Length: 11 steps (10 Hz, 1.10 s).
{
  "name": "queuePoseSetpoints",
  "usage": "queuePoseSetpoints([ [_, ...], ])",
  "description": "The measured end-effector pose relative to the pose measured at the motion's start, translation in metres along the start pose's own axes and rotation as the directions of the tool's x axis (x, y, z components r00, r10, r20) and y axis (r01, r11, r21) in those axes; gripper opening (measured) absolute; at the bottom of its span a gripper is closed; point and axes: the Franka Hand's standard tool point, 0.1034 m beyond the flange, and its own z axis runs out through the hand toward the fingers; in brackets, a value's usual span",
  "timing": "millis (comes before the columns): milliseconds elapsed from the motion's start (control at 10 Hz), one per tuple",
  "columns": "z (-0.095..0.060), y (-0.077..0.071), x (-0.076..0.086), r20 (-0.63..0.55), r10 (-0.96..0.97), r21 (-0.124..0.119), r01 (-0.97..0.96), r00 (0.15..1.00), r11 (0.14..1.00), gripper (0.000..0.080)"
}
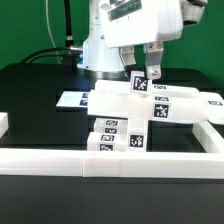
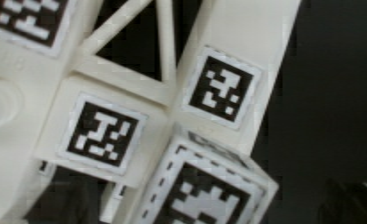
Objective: Assemble chair
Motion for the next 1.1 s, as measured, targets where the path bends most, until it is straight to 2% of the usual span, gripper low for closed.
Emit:
queuePoseSetpoints([
  [200,0.0,0.0,0.0,-0.019,-0.288,-0.058,0.287,0.957,0.956,0.0649],
  [500,0.006,-0.001,0.0,0.001,-0.585,-0.119,0.581,0.811,0.805,0.0649],
  [800,0.009,0.0,-0.003,0.015,-0.697,-0.126,0.693,0.717,0.71,0.0649],
  [1000,0.011,0.001,-0.002,0.022,-0.798,-0.126,0.793,0.603,0.596,0.0639],
  [1100,0.01,0.001,-0.001,0.026,-0.816,-0.125,0.812,0.577,0.57,0.0639],
])
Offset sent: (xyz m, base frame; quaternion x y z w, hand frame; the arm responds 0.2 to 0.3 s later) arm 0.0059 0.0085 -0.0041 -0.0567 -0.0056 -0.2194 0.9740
